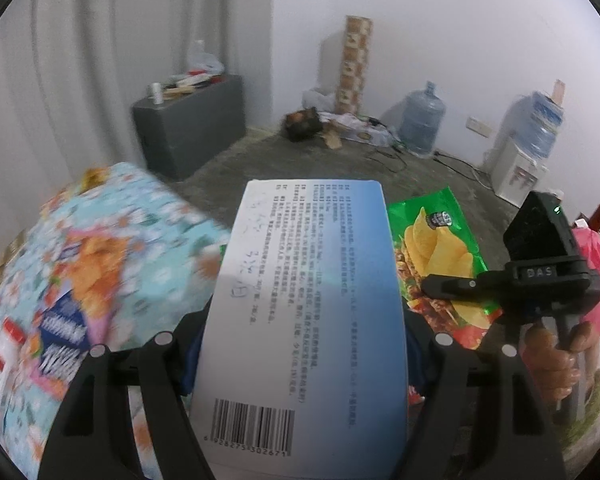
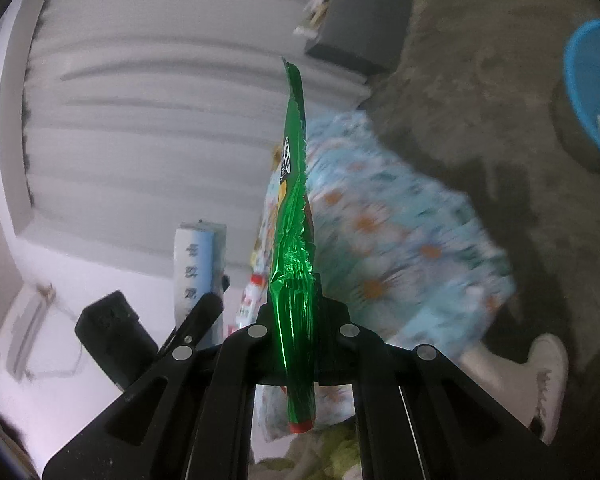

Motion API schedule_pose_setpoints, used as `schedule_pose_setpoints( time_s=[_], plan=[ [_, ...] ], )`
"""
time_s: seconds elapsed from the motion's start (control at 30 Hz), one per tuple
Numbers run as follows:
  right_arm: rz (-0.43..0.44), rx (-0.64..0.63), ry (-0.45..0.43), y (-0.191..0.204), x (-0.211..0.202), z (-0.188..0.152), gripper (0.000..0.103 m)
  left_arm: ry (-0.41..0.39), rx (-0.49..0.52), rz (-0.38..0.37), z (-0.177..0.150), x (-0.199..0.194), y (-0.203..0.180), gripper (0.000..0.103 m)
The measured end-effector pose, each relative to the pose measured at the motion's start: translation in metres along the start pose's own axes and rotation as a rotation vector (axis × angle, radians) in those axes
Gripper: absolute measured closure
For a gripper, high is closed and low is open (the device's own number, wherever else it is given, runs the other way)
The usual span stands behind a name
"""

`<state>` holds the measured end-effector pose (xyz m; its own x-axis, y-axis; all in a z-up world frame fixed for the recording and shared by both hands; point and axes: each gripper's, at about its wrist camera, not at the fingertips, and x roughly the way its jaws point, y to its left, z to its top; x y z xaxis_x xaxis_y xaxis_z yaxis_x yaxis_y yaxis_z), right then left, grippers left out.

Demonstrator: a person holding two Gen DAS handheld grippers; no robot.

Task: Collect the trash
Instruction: 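Carry carton and green chip bag over the wastebasket and open both tools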

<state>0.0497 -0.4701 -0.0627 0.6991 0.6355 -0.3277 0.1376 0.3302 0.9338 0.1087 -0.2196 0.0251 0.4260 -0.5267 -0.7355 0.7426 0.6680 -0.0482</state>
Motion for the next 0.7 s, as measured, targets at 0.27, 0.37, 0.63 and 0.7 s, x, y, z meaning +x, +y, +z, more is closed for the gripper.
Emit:
schedule_pose_setpoints(
  time_s=[0.27,0.37,0.63,0.7],
  plan=[
    [-0.092,0.221,-0.292,-0.072,-0.099,0.025,0.098,0.062,0.095,-0.200,0.060,0.085,-0.069,0.030],
    [-0.203,0.288,-0.408,-0.094,-0.129,0.028,0.098,0.128,0.136,-0.260,0.073,0.139,-0.104,0.030],
    [-0.485,0.428,-0.620,-0.146,-0.174,0.038,0.097,0.312,0.167,-0.325,0.074,0.267,-0.175,0.030],
    [-0.529,0.436,-0.651,-0.156,-0.176,0.047,0.096,0.328,0.177,-0.323,0.076,0.286,-0.186,0.030]
  ],
)
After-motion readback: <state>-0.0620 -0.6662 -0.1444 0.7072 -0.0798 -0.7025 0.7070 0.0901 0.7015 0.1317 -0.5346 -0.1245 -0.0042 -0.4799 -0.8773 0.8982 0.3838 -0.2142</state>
